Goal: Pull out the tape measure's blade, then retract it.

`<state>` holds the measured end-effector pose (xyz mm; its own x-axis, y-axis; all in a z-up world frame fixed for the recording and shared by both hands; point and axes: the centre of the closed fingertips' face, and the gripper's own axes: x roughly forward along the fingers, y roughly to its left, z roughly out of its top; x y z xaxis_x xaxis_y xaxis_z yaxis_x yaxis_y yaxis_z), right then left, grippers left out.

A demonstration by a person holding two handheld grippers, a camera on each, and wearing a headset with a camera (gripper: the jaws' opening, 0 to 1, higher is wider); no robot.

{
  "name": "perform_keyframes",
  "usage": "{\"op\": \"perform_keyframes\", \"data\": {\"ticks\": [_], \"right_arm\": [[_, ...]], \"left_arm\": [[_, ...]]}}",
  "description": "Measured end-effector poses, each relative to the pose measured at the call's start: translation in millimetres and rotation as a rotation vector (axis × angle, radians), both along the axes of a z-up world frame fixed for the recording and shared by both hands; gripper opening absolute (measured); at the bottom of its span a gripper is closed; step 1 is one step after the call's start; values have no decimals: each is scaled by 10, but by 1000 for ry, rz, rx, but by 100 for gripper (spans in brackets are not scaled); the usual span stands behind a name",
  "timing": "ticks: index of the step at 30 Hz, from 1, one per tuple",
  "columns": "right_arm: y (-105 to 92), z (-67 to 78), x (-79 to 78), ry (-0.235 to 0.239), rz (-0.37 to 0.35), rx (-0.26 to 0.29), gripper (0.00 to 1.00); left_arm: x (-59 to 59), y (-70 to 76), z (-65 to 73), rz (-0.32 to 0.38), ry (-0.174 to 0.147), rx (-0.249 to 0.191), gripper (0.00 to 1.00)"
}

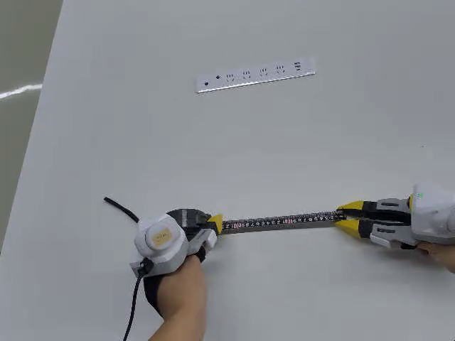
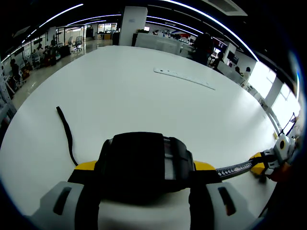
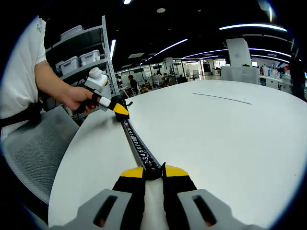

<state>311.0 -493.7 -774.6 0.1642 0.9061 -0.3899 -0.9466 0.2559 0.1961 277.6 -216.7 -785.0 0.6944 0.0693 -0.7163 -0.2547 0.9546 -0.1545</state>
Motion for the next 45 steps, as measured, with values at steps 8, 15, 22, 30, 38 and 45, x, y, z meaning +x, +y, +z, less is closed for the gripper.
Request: {"op": "perform_keyframes", "data": {"ticks": [8, 15, 22, 30, 38, 45], "right_arm": [[6, -3, 2, -39, 0, -22, 12], [149, -16, -24, -41, 21, -19, 12], [304, -18, -5, -50, 46, -13, 12], [395, -15, -13, -41, 61, 1, 12], [448, -11, -32, -32, 67, 6, 12], [521, 2, -54, -31, 76, 12, 12]], "left_arm": [[-4, 1, -10, 3, -4, -2, 73], [-6, 1, -17, -3, 0, -2, 73], [-8, -4, -18, -4, 4, -4, 73], [-8, -10, -15, -3, 7, -7, 73], [-11, -16, -13, -3, 7, -7, 73], [-13, -19, -13, -3, 9, -8, 73]]}}
